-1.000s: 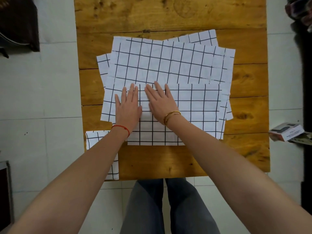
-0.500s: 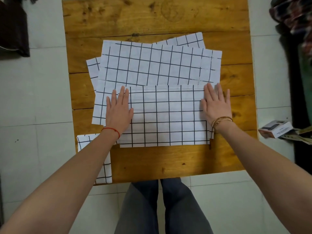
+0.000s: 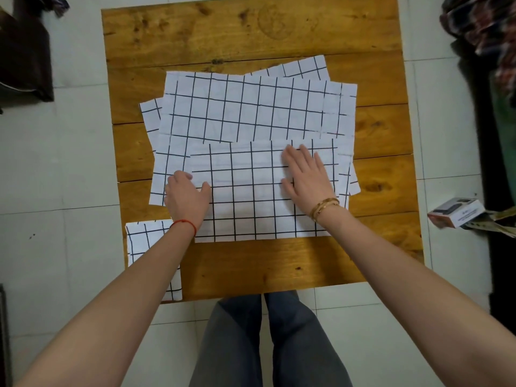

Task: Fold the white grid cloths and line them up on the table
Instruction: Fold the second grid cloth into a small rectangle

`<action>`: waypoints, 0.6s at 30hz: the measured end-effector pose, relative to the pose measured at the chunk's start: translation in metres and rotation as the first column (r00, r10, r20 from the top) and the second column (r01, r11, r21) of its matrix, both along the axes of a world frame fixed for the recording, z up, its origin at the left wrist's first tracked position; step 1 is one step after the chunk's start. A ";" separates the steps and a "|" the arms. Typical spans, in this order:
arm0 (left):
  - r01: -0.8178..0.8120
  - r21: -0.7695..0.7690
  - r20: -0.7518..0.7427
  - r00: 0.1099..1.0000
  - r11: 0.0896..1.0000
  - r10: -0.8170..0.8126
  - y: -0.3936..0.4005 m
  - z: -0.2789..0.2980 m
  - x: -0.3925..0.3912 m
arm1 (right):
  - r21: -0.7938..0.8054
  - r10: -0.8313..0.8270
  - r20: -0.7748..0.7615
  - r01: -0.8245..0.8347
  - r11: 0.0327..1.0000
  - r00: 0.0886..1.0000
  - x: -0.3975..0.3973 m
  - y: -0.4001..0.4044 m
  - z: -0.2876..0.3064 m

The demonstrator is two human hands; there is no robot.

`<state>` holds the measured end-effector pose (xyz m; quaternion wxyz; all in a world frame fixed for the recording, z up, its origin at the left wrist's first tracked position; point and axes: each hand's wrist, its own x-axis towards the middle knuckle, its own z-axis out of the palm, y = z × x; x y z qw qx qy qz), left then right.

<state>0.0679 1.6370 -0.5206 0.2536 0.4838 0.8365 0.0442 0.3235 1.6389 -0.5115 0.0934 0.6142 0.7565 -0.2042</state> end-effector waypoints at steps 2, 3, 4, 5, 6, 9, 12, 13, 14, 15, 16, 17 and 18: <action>-0.076 -0.058 0.032 0.996 0.995 0.078 -0.003 -0.001 -0.001 | -0.020 0.063 0.008 -0.063 0.998 0.998 -0.012 -0.004 -0.003; -0.090 -0.074 0.036 0.995 0.993 0.093 -0.004 -0.002 -0.002 | -0.031 0.079 0.015 -0.078 0.996 0.997 -0.017 -0.005 -0.004; -0.096 -0.083 0.039 0.994 0.992 0.099 -0.005 -0.002 -0.002 | -0.041 0.088 0.029 -0.087 0.995 0.996 -0.021 -0.007 -0.007; -0.100 -0.091 0.043 0.994 0.991 0.105 -0.005 -0.002 -0.002 | -0.051 0.093 0.047 -0.091 0.995 0.995 -0.023 -0.008 -0.009; -0.108 -0.099 0.051 0.992 0.989 0.114 -0.006 -0.002 -0.002 | -0.066 0.093 0.065 -0.089 0.994 0.994 -0.025 -0.008 -0.012; -0.157 -0.143 0.098 0.980 0.977 0.172 -0.004 -0.002 -0.002 | -0.107 0.075 0.085 -0.066 0.992 0.994 -0.025 -0.010 -0.019; -0.228 -0.147 0.169 0.953 0.962 0.251 -0.002 0.000 -0.002 | -0.113 0.068 0.082 -0.059 0.992 0.994 -0.025 -0.011 -0.021; -0.256 -0.138 0.198 0.939 0.957 0.280 -0.002 0.001 -0.001 | -0.111 0.066 0.079 -0.057 0.992 0.995 -0.025 -0.010 -0.021; -0.284 -0.134 0.226 0.924 0.949 0.309 -0.002 0.003 0.000 | -0.110 0.063 0.077 -0.054 0.992 0.995 -0.025 -0.010 -0.021; -0.312 -0.141 0.254 0.906 0.940 0.339 -0.002 0.005 0.001 | -0.109 0.061 0.075 -0.052 0.993 0.995 -0.025 -0.010 -0.021; -0.334 -0.157 0.279 0.887 0.929 0.367 -0.002 0.007 0.001 | -0.109 0.058 0.072 -0.050 0.993 0.996 -0.024 -0.010 -0.021; -0.346 -0.180 0.301 0.872 0.921 0.387 -0.002 0.009 0.002 | -0.108 0.055 0.068 -0.048 0.993 0.996 -0.024 -0.010 -0.021; -0.346 -0.203 0.317 0.862 0.916 0.395 -0.003 0.010 0.001 | -0.107 0.053 0.065 -0.045 0.993 0.997 -0.024 -0.010 -0.021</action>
